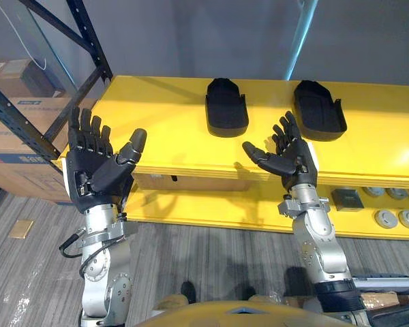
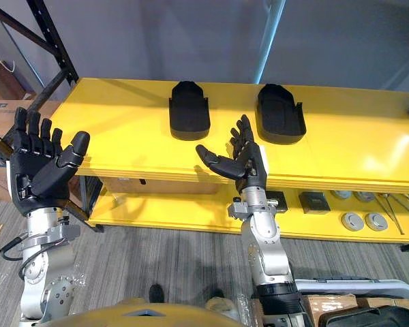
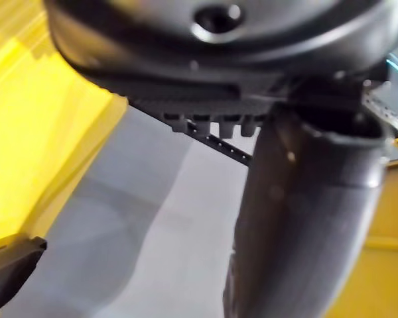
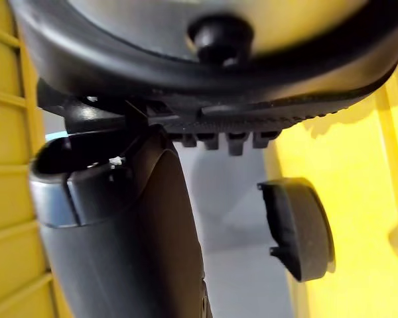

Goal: Walk over and take three plastic housings, then place them on the shelf

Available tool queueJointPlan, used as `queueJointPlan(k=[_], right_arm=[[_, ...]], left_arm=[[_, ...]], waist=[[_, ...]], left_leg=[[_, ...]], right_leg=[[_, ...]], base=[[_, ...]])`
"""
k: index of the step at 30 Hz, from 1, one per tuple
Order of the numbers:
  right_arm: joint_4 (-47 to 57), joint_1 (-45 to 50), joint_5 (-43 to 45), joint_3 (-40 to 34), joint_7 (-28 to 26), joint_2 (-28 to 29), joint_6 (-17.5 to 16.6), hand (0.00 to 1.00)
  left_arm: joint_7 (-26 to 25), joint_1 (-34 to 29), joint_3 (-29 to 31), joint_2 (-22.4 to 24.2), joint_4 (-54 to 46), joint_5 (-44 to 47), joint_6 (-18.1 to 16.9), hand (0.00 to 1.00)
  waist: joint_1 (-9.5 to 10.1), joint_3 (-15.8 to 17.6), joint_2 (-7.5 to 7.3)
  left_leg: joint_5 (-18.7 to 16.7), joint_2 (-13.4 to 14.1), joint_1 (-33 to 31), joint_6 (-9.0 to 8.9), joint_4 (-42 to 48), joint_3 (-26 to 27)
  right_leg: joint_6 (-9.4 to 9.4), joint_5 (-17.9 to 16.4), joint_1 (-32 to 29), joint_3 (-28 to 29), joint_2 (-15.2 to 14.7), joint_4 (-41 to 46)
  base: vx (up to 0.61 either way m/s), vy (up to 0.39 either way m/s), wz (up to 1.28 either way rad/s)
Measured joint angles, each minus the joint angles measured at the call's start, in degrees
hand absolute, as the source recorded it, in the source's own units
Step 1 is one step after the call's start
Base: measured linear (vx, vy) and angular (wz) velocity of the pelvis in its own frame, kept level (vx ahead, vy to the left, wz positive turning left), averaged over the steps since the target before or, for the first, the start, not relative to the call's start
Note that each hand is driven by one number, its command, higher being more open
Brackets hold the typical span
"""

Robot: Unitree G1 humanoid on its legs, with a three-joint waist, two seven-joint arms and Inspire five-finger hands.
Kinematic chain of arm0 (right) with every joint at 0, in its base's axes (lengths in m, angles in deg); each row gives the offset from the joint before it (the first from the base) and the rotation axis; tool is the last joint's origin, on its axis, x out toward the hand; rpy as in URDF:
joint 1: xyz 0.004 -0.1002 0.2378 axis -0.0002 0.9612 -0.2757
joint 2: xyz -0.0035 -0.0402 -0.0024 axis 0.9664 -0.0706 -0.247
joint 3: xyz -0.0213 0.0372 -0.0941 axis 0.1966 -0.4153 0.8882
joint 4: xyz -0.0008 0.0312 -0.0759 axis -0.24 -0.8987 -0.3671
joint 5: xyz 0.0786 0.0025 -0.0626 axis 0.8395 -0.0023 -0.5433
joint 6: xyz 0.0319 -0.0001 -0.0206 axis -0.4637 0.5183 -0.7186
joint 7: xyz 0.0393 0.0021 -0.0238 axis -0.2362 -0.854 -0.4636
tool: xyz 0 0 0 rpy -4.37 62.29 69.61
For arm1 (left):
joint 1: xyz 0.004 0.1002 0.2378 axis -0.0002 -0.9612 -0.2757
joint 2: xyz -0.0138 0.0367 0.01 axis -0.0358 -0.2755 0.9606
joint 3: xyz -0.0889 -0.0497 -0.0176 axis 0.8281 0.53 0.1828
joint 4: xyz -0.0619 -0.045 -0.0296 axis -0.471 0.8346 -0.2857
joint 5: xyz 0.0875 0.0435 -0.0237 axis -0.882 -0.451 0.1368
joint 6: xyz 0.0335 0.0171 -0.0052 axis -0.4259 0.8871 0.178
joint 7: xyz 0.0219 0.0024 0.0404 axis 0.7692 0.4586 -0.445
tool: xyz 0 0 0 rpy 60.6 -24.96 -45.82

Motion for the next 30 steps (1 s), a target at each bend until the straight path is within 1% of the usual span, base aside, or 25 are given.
queueJointPlan(k=[5,7,8,10,13,14,16,20,22,25,30], right_arm=[[-5.8,-5.3,-0.1,0.1,3.2,0.5,0.0,1.00],[-7.5,-9.7,-0.1,0.0,4.4,0.6,0.0,1.00],[-7.9,-10.8,-0.1,-0.2,4.4,0.6,0.0,1.00],[-9.0,-14.9,-0.1,-0.9,4.4,0.6,0.0,1.00],[-10.5,-17.2,-1.3,-1.0,4.4,0.6,0.1,1.00],[-11.1,-18.2,-2.3,-1.0,4.4,0.4,0.1,1.00],[-12.9,-20.0,-2.3,-1.1,4.3,0.2,0.3,1.00],[-14.6,-24.2,-2.3,-1.2,4.1,-2.0,0.2,1.00],[-15.0,-25.1,-2.2,-1.4,3.8,-2.9,0.2,1.00],[-15.0,-25.1,-2.2,-1.6,3.7,-3.2,0.2,1.00],[-15.0,-25.6,-2.2,-1.6,3.7,-3.2,0.2,1.00]], left_arm=[[-0.3,0.1,-1.1,0.0,0.0,0.0,0.0,1.00],[-1.6,0.2,-1.6,0.0,0.0,0.0,0.0,1.00],[-1.9,0.3,-1.7,0.0,0.0,0.0,0.0,1.00],[-2.9,1.3,-1.8,0.1,0.0,0.0,-0.1,1.00],[-3.9,1.7,-1.9,0.1,0.0,0.0,-0.1,1.00],[-4.4,2.6,-1.9,0.1,0.0,0.0,-0.2,1.00],[-4.6,3.6,-1.9,0.1,0.0,0.0,-0.2,1.00],[-4.7,4.8,-1.9,0.1,0.0,0.0,-0.4,1.00],[-4.8,4.8,-1.9,0.1,0.0,0.0,-0.4,1.00],[-4.8,4.7,-1.9,0.1,0.0,0.0,-0.9,1.00],[-4.8,4.7,-1.9,0.1,0.0,0.0,-1.3,1.00]], waist=[[0.06,0.4,0.30],[0.04,2.3,0.95],[0.05,2.7,1.13],[0.13,5.7,1.60],[0.28,6.3,1.79],[0.52,7.1,1.92],[0.77,7.6,2.03],[1.11,9.9,2.72],[1.16,10.6,3.03],[1.15,10.8,3.08],[1.15,11.3,3.30]], left_leg=[[0.7,0.0,-2.1,0.04,0.0,-1.1],[1.5,0.0,-3.6,0.35,0.2,-1.2],[1.5,0.0,-4.0,0.27,0.2,-1.3],[2.0,0.0,-4.3,0.57,0.2,-1.6],[2.4,0.0,-5.4,0.61,0.2,-1.8],[2.5,0.0,-5.4,0.71,0.3,-2.1],[2.7,-0.1,-5.9,0.77,0.3,-2.4],[2.8,-0.3,-5.9,0.79,0.3,-2.7],[2.8,-0.3,-5.9,0.79,0.3,-2.9],[2.8,-0.4,-5.9,0.79,0.3,-3.2],[2.9,-0.5,-5.7,0.84,0.3,-3.2]], right_leg=[[-0.04,0.1,-1.7,-1.0,0.0,0.1],[-0.18,0.6,-3.1,-1.0,0.1,0.2],[-0.15,0.8,-3.5,-1.0,0.1,0.2],[-0.19,0.9,-3.8,-1.1,0.1,0.4],[-0.20,0.9,-4.8,-1.2,0.0,0.6],[-0.25,0.9,-4.9,-1.3,0.0,1.0],[-0.28,0.8,-5.3,-1.7,0.0,1.1],[-0.28,0.8,-5.3,-2.0,-0.3,1.3],[-0.41,0.7,-5.2,-2.3,-0.4,1.5],[-0.71,0.3,-5.4,-2.5,-0.6,2.2],[-0.71,0.3,-5.4,-2.5,-0.7,2.5]], base=[[0.00,0.005,0.13],[-0.01,0.011,0.04],[-0.03,0.015,0.05],[-0.02,0.014,0.06],[0.00,0.013,0.06],[0.04,0.007,0.10],[0.04,0.006,0.09],[0.01,0.009,0.03],[-0.01,0.015,0.04],[0.00,0.010,0.04],[0.00,0.000,0.00]])
